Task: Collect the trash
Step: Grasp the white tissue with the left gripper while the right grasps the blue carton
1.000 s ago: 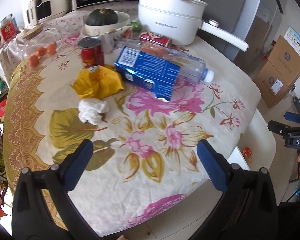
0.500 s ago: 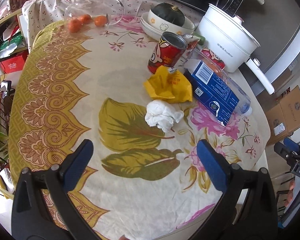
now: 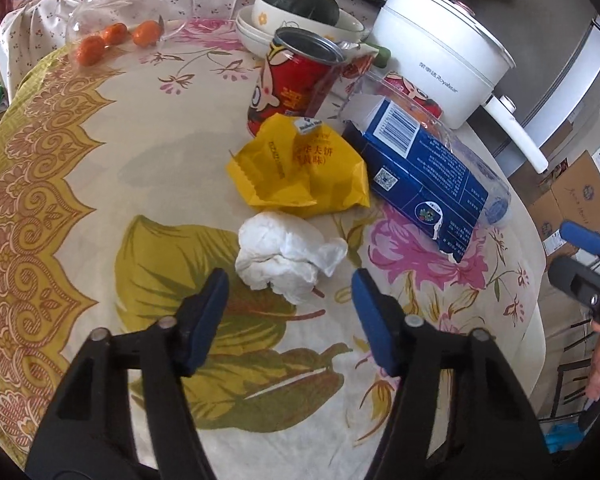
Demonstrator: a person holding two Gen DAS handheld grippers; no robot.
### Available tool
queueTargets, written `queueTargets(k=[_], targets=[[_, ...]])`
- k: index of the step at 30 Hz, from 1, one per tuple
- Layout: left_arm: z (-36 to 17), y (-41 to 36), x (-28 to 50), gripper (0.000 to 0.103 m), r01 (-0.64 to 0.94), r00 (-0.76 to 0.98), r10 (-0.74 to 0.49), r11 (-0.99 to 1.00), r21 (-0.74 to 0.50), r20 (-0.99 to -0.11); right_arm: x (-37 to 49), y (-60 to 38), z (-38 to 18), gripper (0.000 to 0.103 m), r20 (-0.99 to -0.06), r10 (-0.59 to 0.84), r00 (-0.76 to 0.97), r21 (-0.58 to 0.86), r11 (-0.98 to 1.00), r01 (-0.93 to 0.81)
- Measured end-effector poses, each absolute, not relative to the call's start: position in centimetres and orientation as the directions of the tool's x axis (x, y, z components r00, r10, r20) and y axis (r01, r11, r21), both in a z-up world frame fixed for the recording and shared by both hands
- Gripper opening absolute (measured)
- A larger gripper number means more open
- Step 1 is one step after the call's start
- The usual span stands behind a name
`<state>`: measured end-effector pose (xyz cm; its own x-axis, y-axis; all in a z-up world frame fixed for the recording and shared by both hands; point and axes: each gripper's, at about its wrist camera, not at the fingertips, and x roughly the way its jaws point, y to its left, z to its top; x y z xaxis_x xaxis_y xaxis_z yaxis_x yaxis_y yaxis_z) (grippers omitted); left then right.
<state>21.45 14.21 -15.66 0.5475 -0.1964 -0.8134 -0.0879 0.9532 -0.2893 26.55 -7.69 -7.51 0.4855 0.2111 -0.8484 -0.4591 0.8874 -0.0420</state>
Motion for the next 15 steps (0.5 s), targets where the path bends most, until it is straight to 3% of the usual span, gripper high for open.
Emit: queueTargets(k=[4, 9, 15], targets=[[-15.6, 13.6, 21.9, 0.048, -0.042, 0.555, -0.187, 0.967, -0.252, -0.811, 28.5, -6.3, -8.1, 0.102, -0.833, 0.240, 0.498, -0.065, 0.852, -0.520], [-15.8, 14.9, 22.4, 0.047, -0.064, 0.577, -0.218, 0.949, -0.310, -0.787, 29.7, -4.0, -10.0, 0.102, -0.840, 0.239, 0.488, -0.115, 0.800, -0.589], [-15.7, 14.6, 22.9, 0.047, -0.051, 0.591, -0.201, 0.957, -0.284, -0.781, 30.8, -1.7, -12.5, 0.096, -0.857, 0.191, 0.479, -0.174, 0.768, -0.616]])
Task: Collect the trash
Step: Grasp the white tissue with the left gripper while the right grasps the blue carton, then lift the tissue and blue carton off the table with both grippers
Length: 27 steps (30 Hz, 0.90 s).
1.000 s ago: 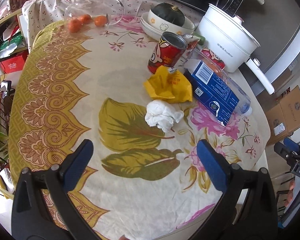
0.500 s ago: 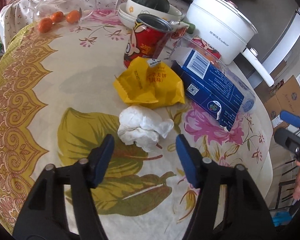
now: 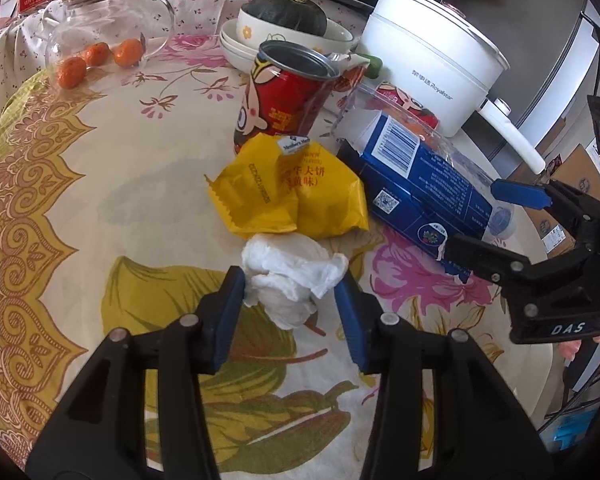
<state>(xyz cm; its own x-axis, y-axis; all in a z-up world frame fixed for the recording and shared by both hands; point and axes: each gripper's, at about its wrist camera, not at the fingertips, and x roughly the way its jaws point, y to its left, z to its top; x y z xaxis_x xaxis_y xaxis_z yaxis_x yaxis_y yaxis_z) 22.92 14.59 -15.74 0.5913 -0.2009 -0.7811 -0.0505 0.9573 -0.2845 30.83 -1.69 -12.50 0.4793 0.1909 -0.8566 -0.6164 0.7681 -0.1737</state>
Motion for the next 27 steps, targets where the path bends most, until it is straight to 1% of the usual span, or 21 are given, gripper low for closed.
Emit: queueTargets(k=[3, 4, 6, 7, 8, 9, 11, 14, 20, 27], targets=[[-15.7, 14.9, 23.2, 0.047, -0.054, 0.604, -0.206, 0.953, -0.298, -0.770, 31.3, -1.0, -13.6, 0.091, -0.865, 0.170, 0.473, -0.188, 0.764, -0.618], [-15.8, 15.1, 23.2, 0.047, -0.055, 0.612, -0.211, 0.950, -0.307, -0.762, 31.3, -0.8, -13.9, 0.087, -0.866, 0.157, 0.474, -0.198, 0.763, -0.615], [-16.0, 15.5, 23.1, 0.047, -0.060, 0.618, -0.217, 0.945, -0.321, -0.755, 31.2, -0.3, -14.4, 0.085, -0.853, 0.122, 0.508, -0.249, 0.760, -0.600], [-16.1, 15.7, 23.1, 0.044, -0.065, 0.618, -0.218, 0.943, -0.326, -0.755, 31.1, -0.1, -14.6, 0.076, -0.848, 0.110, 0.518, -0.266, 0.758, -0.595], [-16.2, 15.9, 23.1, 0.039, -0.069, 0.616, -0.224, 0.939, -0.336, -0.755, 31.0, -0.1, -14.7, 0.073, -0.851, 0.109, 0.514, -0.264, 0.757, -0.597], [-16.2, 16.0, 23.1, 0.029, -0.068, 0.612, -0.233, 0.936, -0.345, -0.755, 30.8, -0.1, -14.6, 0.071, -0.849, 0.112, 0.516, -0.263, 0.759, -0.596], [-16.1, 16.1, 22.8, 0.028, -0.062, 0.607, -0.244, 0.934, -0.351, -0.756, 30.4, -0.3, -14.4, 0.065, -0.854, 0.120, 0.507, -0.249, 0.760, -0.600], [-15.6, 15.5, 22.1, 0.026, -0.027, 0.600, -0.248, 0.944, -0.329, -0.761, 29.4, -1.1, -13.8, 0.063, -0.863, 0.131, 0.488, -0.218, 0.775, -0.593], [-14.1, 14.3, 19.9, 0.026, 0.058, 0.579, -0.245, 0.964, -0.260, -0.778, 27.2, -4.0, -10.9, 0.062, -0.873, 0.196, 0.446, -0.105, 0.819, -0.564], [-12.6, 14.2, 17.1, 0.026, 0.089, 0.563, -0.228, 0.972, -0.216, -0.795, 23.8, -6.7, -7.9, 0.062, -0.866, 0.210, 0.455, -0.077, 0.842, -0.534]])
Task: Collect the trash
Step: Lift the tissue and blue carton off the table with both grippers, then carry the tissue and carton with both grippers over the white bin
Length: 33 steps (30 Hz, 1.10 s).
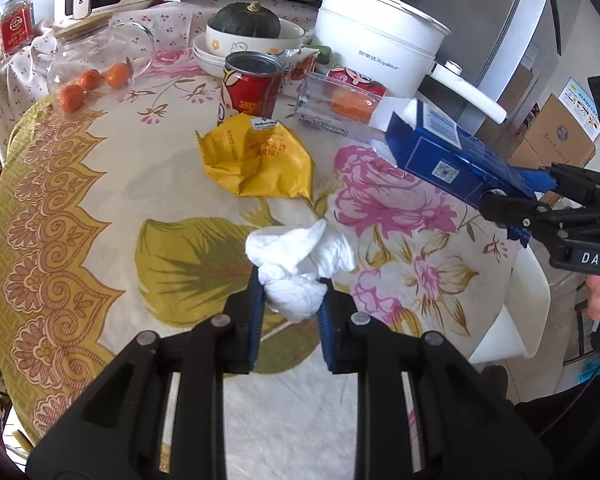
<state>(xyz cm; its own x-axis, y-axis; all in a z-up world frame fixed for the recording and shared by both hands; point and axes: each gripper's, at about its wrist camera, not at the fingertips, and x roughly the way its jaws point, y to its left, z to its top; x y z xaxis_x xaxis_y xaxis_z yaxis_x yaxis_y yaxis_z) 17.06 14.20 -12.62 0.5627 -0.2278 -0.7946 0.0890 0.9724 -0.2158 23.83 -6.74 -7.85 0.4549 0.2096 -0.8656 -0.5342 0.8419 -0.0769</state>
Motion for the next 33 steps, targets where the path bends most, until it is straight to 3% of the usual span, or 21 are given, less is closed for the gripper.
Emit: queueTargets(k=[14, 20, 33], targets=[[-10.0, 13.6, 14.2, 0.026, 0.126, 0.568, -0.198, 0.980, -0.154, -0.799, 19.2, -13.1, -7.3, 0.063, -0.903, 0.164, 0.398, -0.024, 0.904, -0.426], [-9.6, 12.2, 13.6, 0.026, 0.160, 0.560, -0.237, 0.971, -0.177, -0.794, 18.4, -16.2, -6.9, 0.063, -0.907, 0.208, 0.367, 0.066, 0.929, -0.364], [-9.0, 7.0, 13.5, 0.026, 0.261, 0.527, -0.321, 0.942, -0.210, -0.787, 16.9, -21.1, -6.9, 0.063, -0.915, 0.159, 0.371, 0.044, 0.953, -0.300]])
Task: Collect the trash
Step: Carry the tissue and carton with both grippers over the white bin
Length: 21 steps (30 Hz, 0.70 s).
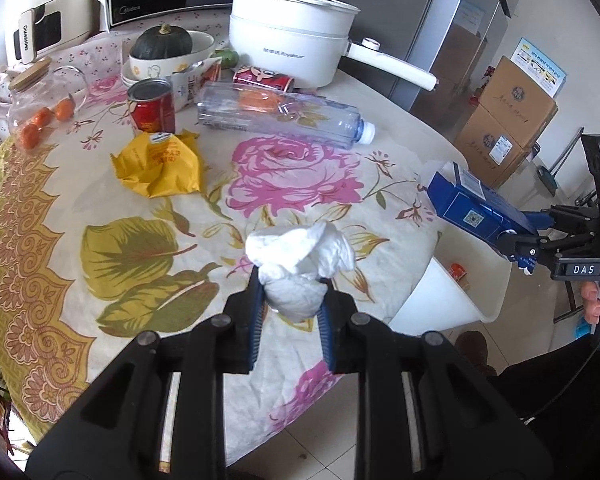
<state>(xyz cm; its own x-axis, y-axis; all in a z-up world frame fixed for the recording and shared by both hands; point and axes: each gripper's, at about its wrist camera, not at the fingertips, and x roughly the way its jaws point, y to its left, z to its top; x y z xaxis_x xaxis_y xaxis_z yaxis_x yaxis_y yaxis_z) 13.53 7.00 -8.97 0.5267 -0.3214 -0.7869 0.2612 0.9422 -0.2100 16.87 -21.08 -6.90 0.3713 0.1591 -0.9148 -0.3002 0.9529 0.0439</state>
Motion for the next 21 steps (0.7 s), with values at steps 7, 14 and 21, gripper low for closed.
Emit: queueTargets(k=[7, 14, 21], targets=[[-9.0, 3.0, 14.1, 0.026, 0.326, 0.503, -0.356, 0.922, -0.208, -0.788, 16.3, -24.5, -6.8, 0.063, -0.916, 0.135, 0.376, 0.045, 0.970, -0.240], [-9.2, -1.1, 14.8, 0.026, 0.393, 0.476, -0.387, 0.897, -0.202, -0.790, 15.9, -28.2, -7.1, 0.063, -0.922, 0.101, 0.373, 0.036, 0.984, -0.177], [-9.7, -5.0, 15.4, 0.026, 0.444, 0.446, -0.417, 0.871, -0.209, -0.792, 15.0, -32.0, -7.3, 0.064, -0.924, 0.078, 0.376, 0.035, 0.992, -0.119]])
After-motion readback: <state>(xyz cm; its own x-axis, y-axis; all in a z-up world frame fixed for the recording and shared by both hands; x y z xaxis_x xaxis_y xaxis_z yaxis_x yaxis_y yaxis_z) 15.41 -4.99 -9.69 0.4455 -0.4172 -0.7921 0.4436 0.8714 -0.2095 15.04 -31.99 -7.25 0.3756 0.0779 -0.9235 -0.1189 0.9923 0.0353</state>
